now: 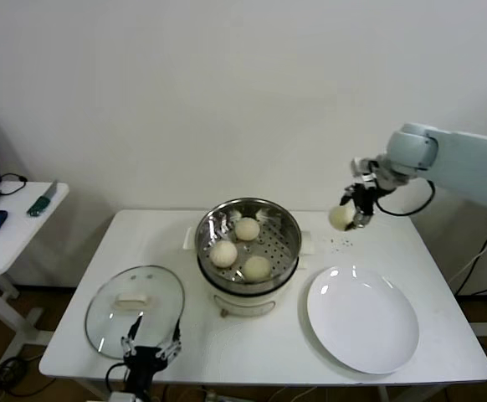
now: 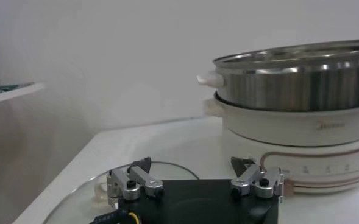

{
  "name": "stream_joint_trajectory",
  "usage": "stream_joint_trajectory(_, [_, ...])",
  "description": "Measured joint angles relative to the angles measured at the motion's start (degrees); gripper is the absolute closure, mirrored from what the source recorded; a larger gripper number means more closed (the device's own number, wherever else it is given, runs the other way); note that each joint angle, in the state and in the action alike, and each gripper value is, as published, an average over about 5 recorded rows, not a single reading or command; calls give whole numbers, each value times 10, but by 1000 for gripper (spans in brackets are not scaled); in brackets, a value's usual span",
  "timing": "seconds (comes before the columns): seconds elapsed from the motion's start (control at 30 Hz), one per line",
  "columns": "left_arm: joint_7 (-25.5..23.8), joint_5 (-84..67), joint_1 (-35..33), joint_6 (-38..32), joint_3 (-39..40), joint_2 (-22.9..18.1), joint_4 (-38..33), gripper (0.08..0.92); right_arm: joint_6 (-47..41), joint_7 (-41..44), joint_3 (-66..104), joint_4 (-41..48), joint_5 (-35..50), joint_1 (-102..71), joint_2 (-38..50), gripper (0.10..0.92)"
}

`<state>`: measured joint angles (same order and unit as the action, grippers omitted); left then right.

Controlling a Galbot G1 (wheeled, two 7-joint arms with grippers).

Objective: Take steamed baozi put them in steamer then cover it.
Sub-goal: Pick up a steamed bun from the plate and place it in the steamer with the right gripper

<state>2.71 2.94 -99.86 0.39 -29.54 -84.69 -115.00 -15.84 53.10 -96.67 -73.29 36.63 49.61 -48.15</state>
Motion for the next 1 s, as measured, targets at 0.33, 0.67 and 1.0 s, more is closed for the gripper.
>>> stream_joint_trajectory(0.33, [5, -12, 3, -3, -1, 1, -5, 177, -32, -34, -19, 17, 78, 15, -114, 330])
stream_joint_trajectory(0.67, [-3, -14, 6, -2, -6, 8, -10, 177, -51, -55, -25, 42, 108, -22, -201, 330])
stream_joint_trajectory(1.0, [-13, -14, 2, -2, -8, 5, -9, 177, -57, -60, -35, 62, 107, -68, -237, 330])
